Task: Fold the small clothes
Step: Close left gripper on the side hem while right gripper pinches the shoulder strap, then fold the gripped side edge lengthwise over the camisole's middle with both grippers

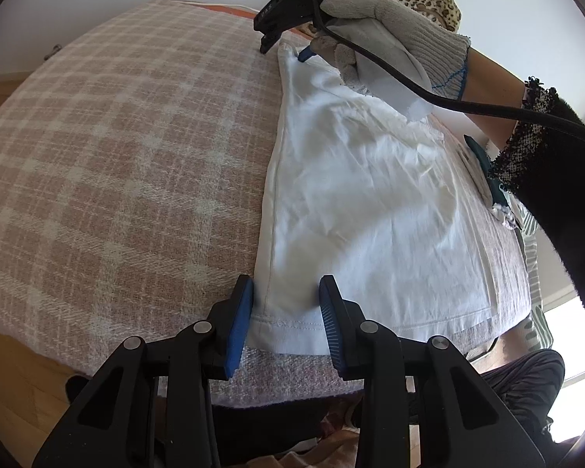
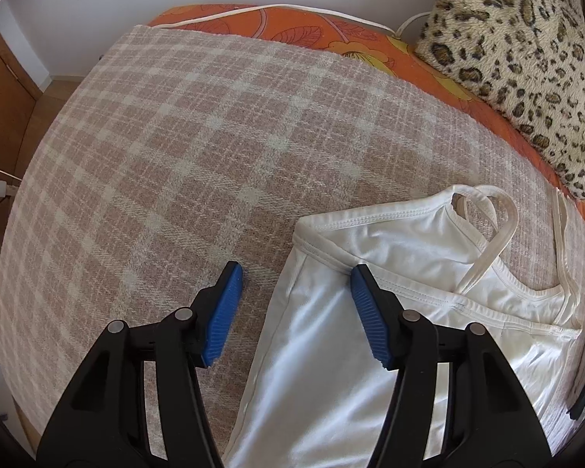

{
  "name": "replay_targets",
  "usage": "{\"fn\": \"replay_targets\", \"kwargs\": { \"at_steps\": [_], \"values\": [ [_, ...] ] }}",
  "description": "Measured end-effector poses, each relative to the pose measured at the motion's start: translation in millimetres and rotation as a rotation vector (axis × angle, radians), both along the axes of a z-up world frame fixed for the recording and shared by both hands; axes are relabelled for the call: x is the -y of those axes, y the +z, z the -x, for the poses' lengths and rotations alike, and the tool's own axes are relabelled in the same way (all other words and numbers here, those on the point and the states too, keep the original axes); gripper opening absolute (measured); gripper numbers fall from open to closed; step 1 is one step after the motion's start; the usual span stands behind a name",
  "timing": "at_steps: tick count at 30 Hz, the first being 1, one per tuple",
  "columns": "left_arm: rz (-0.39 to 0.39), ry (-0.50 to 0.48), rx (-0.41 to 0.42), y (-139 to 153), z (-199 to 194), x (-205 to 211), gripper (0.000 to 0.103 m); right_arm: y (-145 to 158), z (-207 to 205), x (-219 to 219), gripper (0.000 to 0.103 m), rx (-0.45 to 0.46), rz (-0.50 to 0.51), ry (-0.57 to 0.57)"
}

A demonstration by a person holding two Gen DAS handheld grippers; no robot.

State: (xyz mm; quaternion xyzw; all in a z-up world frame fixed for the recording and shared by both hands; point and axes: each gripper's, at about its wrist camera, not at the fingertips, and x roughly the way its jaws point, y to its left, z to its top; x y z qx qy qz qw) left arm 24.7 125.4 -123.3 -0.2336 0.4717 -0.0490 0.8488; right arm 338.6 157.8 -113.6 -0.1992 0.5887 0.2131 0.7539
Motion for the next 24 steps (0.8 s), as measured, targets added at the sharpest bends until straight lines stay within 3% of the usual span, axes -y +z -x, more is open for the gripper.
{"fn": "replay_targets", "kwargs": {
  "at_steps": [2,4,10,18,24],
  "values": [
    [0.007,-0.001,-0.007,-1.2,-1.8,-0.9,0.025,0.3,-1.4,0.0,0.053,0.004,0.008,-0.001],
    [0.024,-0.004,-0.016,-4.1,-3.5,-1.4,0.011,1.2,-3.4,1.4,0.045,0.008,0.018,-0.005],
    [0.014,-0.025,0.010,-0.8,-0.8,4.8,0.005,6.8,-13.1,14.5,0.009,0.017,0.018,-0.036],
    [0.031,-0.041,0.099,17.8,1.3,11.8,0.004,35.5,-20.8,37.7,0.005,0.045,-0.040,-0.040],
    [-0.029,-0.130,0.162,34.2,-2.8,41.1,0.004,66.4,-20.6,68.6,0.005,0.089,-0.070,-0.055]
  ]
}}
